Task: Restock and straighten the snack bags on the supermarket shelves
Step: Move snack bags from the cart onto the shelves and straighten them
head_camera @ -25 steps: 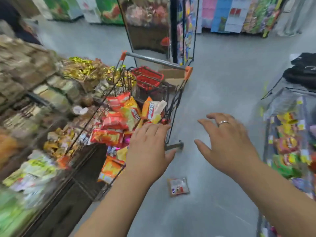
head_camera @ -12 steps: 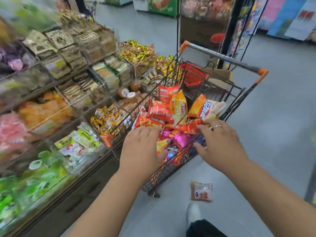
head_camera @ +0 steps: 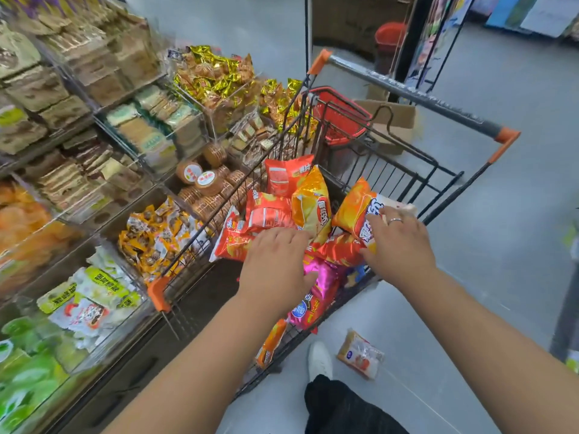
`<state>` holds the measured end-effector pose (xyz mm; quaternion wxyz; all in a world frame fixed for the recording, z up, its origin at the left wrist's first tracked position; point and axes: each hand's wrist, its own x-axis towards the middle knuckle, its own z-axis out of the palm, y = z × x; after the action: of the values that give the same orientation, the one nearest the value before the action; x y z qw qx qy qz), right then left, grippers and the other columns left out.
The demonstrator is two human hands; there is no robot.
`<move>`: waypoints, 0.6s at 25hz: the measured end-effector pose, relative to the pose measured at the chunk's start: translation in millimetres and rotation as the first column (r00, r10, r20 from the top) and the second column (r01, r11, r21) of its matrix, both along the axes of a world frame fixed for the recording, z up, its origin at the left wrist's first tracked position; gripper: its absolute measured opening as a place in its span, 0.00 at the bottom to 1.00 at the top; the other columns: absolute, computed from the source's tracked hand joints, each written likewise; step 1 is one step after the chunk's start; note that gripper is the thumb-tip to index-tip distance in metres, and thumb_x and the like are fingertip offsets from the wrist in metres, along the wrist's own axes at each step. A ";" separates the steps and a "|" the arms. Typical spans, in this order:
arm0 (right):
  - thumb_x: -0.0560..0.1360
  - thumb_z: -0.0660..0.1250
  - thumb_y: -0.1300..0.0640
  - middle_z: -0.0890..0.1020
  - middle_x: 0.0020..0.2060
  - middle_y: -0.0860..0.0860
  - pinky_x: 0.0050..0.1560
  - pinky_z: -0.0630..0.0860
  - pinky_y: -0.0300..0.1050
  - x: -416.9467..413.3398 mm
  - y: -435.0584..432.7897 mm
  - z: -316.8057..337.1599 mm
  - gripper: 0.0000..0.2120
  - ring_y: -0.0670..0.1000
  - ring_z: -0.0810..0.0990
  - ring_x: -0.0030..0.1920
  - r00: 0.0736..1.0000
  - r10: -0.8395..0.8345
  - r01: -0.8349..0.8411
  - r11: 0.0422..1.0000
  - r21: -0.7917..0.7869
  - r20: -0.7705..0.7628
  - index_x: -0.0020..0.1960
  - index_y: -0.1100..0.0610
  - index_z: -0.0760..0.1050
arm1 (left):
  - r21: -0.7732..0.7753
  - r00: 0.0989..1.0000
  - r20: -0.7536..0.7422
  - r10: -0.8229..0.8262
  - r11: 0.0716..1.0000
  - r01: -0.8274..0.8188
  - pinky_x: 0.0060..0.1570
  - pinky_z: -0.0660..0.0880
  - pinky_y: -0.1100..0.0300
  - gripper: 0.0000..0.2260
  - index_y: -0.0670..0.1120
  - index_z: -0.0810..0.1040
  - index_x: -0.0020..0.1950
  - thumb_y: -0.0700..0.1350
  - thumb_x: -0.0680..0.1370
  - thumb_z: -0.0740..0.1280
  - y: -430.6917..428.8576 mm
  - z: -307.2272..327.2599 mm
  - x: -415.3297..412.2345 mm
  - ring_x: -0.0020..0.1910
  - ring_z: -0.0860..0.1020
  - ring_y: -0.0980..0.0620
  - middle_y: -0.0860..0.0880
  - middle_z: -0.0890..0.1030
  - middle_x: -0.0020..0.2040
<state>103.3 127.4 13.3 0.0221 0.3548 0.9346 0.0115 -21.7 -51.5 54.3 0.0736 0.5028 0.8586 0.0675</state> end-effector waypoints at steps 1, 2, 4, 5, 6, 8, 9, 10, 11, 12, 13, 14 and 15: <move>0.71 0.69 0.44 0.70 0.70 0.55 0.69 0.61 0.60 -9.7 13.5 -13.6 0.31 0.62 0.65 0.70 1.000 0.009 -0.009 1.000 0.021 0.030 0.71 0.52 0.68 | -0.025 1.000 0.016 0.005 1.000 -0.004 0.73 0.59 0.52 0.29 0.54 0.66 0.73 0.61 0.75 0.67 13.1 -7.6 -7.5 0.71 0.66 0.50 0.53 0.72 0.70; 0.70 0.70 0.44 0.69 0.71 0.56 0.70 0.58 0.62 -19.6 25.7 -26.9 0.33 0.63 0.62 0.72 0.997 0.017 -0.019 0.999 0.033 0.069 0.72 0.52 0.68 | -0.048 0.999 0.037 0.012 0.999 -0.010 0.73 0.59 0.52 0.29 0.54 0.66 0.74 0.60 0.76 0.67 25.2 -14.8 -14.2 0.72 0.66 0.50 0.52 0.71 0.71; 0.70 0.70 0.42 0.62 0.75 0.57 0.72 0.50 0.65 -34.5 43.7 -49.1 0.37 0.64 0.55 0.75 0.987 0.028 -0.030 0.999 0.011 0.158 0.75 0.51 0.61 | -0.092 0.995 0.097 0.032 0.995 -0.023 0.72 0.59 0.52 0.28 0.53 0.65 0.74 0.59 0.76 0.66 42.0 -29.4 -23.7 0.71 0.66 0.48 0.51 0.71 0.71; 0.71 0.69 0.41 0.57 0.76 0.58 0.72 0.47 0.65 -39.7 50.9 -58.0 0.39 0.64 0.52 0.76 0.980 0.023 -0.024 1.000 0.001 0.198 0.77 0.50 0.57 | -0.114 0.994 0.107 0.029 0.993 -0.017 0.71 0.59 0.52 0.28 0.52 0.65 0.74 0.59 0.77 0.66 46.2 -35.8 -27.2 0.70 0.66 0.48 0.51 0.71 0.70; 0.71 0.68 0.39 0.53 0.77 0.58 0.72 0.46 0.66 -44.7 57.7 -66.4 0.41 0.64 0.49 0.76 0.971 0.005 -0.004 1.000 -0.005 0.239 0.78 0.49 0.53 | -0.129 0.993 0.113 0.024 0.992 -0.009 0.70 0.60 0.53 0.28 0.53 0.65 0.74 0.59 0.77 0.66 49.3 -43.0 -31.6 0.70 0.67 0.48 0.51 0.72 0.70; 0.70 0.67 0.35 0.48 0.78 0.59 0.71 0.44 0.69 -52.6 66.2 -83.6 0.45 0.65 0.45 0.77 0.955 -0.061 0.072 0.997 -0.028 0.290 0.78 0.47 0.47 | -0.155 0.989 0.145 0.040 0.988 -0.017 0.68 0.62 0.53 0.28 0.54 0.64 0.75 0.59 0.76 0.66 47.7 -54.8 -42.3 0.68 0.68 0.49 0.52 0.73 0.69; 0.70 0.67 0.34 0.47 0.78 0.60 0.70 0.44 0.71 -55.3 70.2 -92.6 0.47 0.65 0.45 0.76 0.950 -0.100 0.115 0.993 -0.034 0.296 0.78 0.46 0.46 | -0.166 0.986 0.161 0.050 0.986 -0.022 0.68 0.62 0.54 0.29 0.55 0.63 0.75 0.60 0.76 0.65 45.9 -60.7 -47.9 0.69 0.68 0.49 0.53 0.72 0.69; 0.69 0.67 0.34 0.48 0.78 0.60 0.69 0.43 0.73 -58.5 73.9 -99.6 0.47 0.65 0.46 0.76 0.945 -0.136 0.153 0.988 -0.034 0.297 0.78 0.46 0.46 | -0.178 0.984 0.171 0.050 0.984 -0.020 0.69 0.61 0.54 0.29 0.55 0.63 0.75 0.61 0.76 0.65 45.4 -64.9 -54.2 0.69 0.68 0.50 0.54 0.72 0.69; 0.69 0.68 0.35 0.50 0.77 0.60 0.68 0.44 0.75 -61.7 75.6 -104.1 0.48 0.66 0.48 0.76 0.939 -0.161 0.180 0.983 -0.036 0.302 0.78 0.46 0.46 | -0.192 0.981 0.186 0.052 0.981 -0.015 0.69 0.61 0.55 0.29 0.56 0.64 0.75 0.62 0.76 0.66 44.0 -68.8 -60.8 0.70 0.67 0.51 0.54 0.72 0.70; 0.69 0.69 0.36 0.53 0.77 0.60 0.67 0.45 0.76 -64.4 76.7 -106.6 0.47 0.66 0.52 0.75 0.937 -0.169 0.189 0.981 -0.039 0.306 0.78 0.46 0.46 | -0.202 0.979 0.198 0.056 0.979 -0.015 0.70 0.61 0.56 0.29 0.56 0.65 0.74 0.62 0.75 0.66 41.6 -71.9 -67.3 0.70 0.67 0.51 0.54 0.71 0.70; 0.70 0.69 0.38 0.58 0.75 0.60 0.67 0.46 0.76 -66.6 77.7 -107.0 0.46 0.65 0.56 0.73 0.939 -0.166 0.184 0.982 -0.034 0.303 0.78 0.46 0.47 | -0.211 0.977 0.208 0.055 0.978 -0.011 0.70 0.61 0.56 0.29 0.56 0.66 0.74 0.62 0.75 0.66 40.4 -74.6 -73.7 0.71 0.67 0.51 0.54 0.71 0.71; 0.71 0.69 0.41 0.62 0.73 0.59 0.68 0.47 0.76 -67.1 77.1 -105.2 0.44 0.65 0.59 0.72 0.940 -0.164 0.180 0.983 -0.026 0.298 0.78 0.46 0.48 | -0.219 0.975 0.218 0.047 0.976 0.002 0.69 0.62 0.55 0.28 0.55 0.66 0.73 0.62 0.75 0.66 39.7 -77.5 -79.8 0.71 0.67 0.51 0.54 0.71 0.71; 0.72 0.68 0.44 0.65 0.72 0.58 0.68 0.47 0.75 -66.3 75.0 -101.8 0.42 0.64 0.61 0.71 0.946 -0.169 0.182 0.983 -0.020 0.277 0.78 0.46 0.49 | -0.232 0.972 0.231 0.039 0.973 0.016 0.69 0.62 0.55 0.28 0.55 0.66 0.73 0.62 0.75 0.67 38.6 -78.8 -84.6 0.70 0.68 0.50 0.53 0.72 0.70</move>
<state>37.0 202.4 -88.5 0.1600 0.4311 0.8872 0.0370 -106.3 -13.0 -24.5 0.2322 0.4743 0.8488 0.0257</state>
